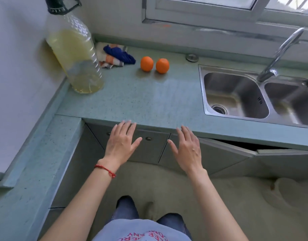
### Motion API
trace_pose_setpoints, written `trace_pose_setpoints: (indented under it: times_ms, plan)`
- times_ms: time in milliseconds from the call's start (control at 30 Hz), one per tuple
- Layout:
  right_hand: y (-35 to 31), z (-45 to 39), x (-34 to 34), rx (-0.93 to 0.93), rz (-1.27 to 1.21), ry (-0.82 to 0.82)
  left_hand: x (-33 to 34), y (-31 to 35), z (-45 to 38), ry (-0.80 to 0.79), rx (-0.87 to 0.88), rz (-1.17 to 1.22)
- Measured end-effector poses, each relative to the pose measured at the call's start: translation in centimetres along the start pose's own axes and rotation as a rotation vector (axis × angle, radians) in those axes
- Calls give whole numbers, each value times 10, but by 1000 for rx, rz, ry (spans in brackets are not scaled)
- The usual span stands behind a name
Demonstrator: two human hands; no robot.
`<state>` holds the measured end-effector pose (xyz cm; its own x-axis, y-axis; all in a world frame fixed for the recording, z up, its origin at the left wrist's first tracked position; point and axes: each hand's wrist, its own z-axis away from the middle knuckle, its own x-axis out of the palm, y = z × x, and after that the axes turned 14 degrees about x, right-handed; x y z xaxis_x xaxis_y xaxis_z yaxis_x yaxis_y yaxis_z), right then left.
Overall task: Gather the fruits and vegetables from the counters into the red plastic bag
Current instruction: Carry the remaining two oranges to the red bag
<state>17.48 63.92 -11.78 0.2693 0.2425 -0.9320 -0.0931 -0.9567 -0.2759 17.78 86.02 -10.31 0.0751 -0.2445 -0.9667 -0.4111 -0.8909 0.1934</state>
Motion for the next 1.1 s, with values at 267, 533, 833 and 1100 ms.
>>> trace_pose_setpoints:
  times_ms: [267,533,833,1100]
  plan:
    - [-14,-105,29,-10,12,-1,8,-48,-102,-21,21,-24]
    - [-44,-208,55,30,20,14,10,-111,-206,-60,54,7]
    - [-68,-288,81,46,5,-31,15,-156,-287,-69,78,59]
    - [-71,-357,113,46,-25,-89,34,-180,-351,-62,21,104]
